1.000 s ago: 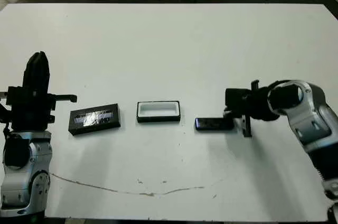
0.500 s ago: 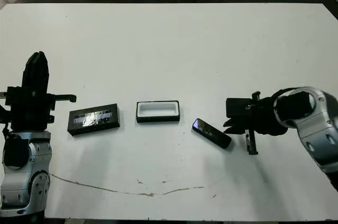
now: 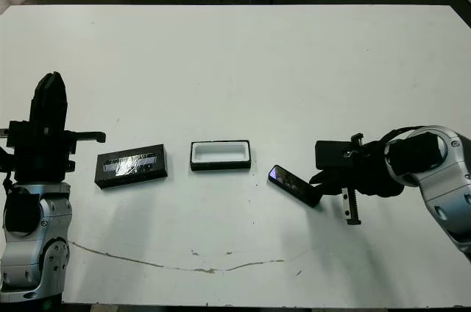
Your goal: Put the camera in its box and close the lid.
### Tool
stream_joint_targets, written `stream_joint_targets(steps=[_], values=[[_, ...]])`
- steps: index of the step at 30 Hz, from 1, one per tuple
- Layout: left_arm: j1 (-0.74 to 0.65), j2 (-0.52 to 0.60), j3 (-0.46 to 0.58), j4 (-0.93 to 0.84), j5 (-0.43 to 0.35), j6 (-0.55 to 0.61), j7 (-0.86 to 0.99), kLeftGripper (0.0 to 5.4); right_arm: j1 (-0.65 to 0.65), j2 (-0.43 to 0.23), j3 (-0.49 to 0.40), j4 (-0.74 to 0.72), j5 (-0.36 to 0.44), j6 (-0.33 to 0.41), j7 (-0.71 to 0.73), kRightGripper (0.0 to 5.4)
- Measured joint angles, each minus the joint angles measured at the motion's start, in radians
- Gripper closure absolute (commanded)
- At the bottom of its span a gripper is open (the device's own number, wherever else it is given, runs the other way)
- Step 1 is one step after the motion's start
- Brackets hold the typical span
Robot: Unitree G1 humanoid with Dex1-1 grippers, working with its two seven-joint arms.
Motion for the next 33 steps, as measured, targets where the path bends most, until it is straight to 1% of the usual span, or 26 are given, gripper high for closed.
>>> stream_joint_targets(steps=[2,3,6,8,10,12,14,16,18,20,24,25,28,29,33], values=[[0.000,0.000,0.001,0.000,-0.002,0.000,0.000,5.38,0.014,0.000,-0.030,0.015,-0.010,-0.027,-0.053,5.40],[0.001,0.000,0.001,0.000,-0.002,0.000,0.000,5.38,0.017,0.000,-0.048,0.016,-0.010,-0.028,-0.071,5.40],[0.001,0.000,0.001,0.000,-0.001,0.000,0.000,5.38,0.017,-0.001,-0.118,0.046,0.018,-0.039,-0.095,5.40],[0.001,0.000,0.001,0.000,-0.001,0.000,0.000,5.38,0.016,-0.001,-0.153,0.095,0.043,-0.087,-0.098,5.40],[0.001,0.000,0.001,0.000,-0.001,0.000,0.000,5.38,0.011,0.000,-0.183,0.155,0.087,-0.131,-0.086,5.40],[0.001,0.000,0.000,0.000,-0.001,0.000,0.000,5.38,-0.003,0.004,-0.219,0.201,0.157,-0.148,-0.052,5.40],[0.001,0.000,-0.001,0.000,0.002,0.000,0.000,5.38,-0.025,0.018,-0.259,0.242,0.252,-0.125,-0.006,5.40],[0.001,0.000,-0.002,0.000,0.003,0.000,0.000,5.38,-0.040,0.038,-0.293,0.266,0.342,-0.071,0.014,5.40],[0.001,0.000,-0.002,0.000,0.003,0.000,0.000,5.38,-0.034,0.066,-0.331,0.267,0.379,-0.070,-0.012,5.40],[0.002,-0.001,-0.002,0.000,0.003,0.000,0.000,5.38,-0.001,0.096,-0.360,0.241,0.388,-0.091,-0.068,5.40],[0.002,-0.002,-0.004,0.001,0.002,0.000,0.000,5.38,0.086,0.177,-0.406,0.136,0.449,-0.087,-0.160,5.40],[0.002,-0.002,-0.005,0.000,0.002,0.000,0.000,5.38,0.106,0.187,-0.417,0.105,0.459,-0.084,-0.183,5.40],[0.002,-0.002,-0.006,0.000,0.002,0.001,0.000,5.40,0.155,0.217,-0.437,0.074,0.469,-0.098,-0.239,5.04],[0.003,-0.002,-0.006,0.001,0.002,0.001,0.000,5.40,0.172,0.230,-0.437,0.090,0.463,-0.122,-0.246,4.82],[0.003,-0.002,-0.006,0.001,0.001,0.001,0.000,5.40,0.229,0.257,-0.421,0.199,0.385,-0.282,-0.258,3.94]])
